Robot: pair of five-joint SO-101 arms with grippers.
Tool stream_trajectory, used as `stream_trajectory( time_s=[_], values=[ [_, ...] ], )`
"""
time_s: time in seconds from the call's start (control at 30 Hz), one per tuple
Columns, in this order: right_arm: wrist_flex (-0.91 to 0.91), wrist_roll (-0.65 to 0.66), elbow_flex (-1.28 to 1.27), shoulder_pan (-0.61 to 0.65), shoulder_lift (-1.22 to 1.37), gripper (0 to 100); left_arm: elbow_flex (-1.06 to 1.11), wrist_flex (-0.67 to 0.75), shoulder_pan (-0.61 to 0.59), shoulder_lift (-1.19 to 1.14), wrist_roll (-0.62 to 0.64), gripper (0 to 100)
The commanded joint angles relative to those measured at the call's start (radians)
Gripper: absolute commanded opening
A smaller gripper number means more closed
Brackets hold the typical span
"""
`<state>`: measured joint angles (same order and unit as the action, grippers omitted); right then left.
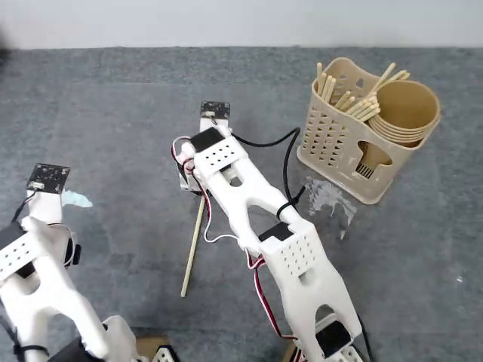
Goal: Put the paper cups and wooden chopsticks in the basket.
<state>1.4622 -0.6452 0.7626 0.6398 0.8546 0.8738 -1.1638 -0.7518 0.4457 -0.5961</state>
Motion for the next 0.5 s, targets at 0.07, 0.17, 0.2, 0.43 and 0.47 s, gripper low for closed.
stream_trajectory(
  time_s=[0.07, 0.17, 0.2, 0.43, 0.47],
  values=[
    [0.196, 0.098, 0.347, -0.007, -0.015, 0.8, -0.007, 0.015, -0.002, 0.012, 0.008, 12],
    [0.308, 0.163, 0.557, -0.002, -0.015, 0.8, -0.005, 0.015, 0.000, 0.012, 0.006, 12],
    [0.329, 0.183, 0.620, -0.005, -0.015, 0.8, -0.001, 0.015, 0.002, 0.017, 0.006, 11],
    [0.332, 0.425, 0.864, -0.093, -0.064, 0.8, -0.002, 0.015, 0.040, 0.017, 0.003, 11],
    [0.332, 0.445, 0.887, -0.108, -0.074, 0.8, -0.004, 0.015, 0.052, 0.018, 0.003, 11]
  ],
)
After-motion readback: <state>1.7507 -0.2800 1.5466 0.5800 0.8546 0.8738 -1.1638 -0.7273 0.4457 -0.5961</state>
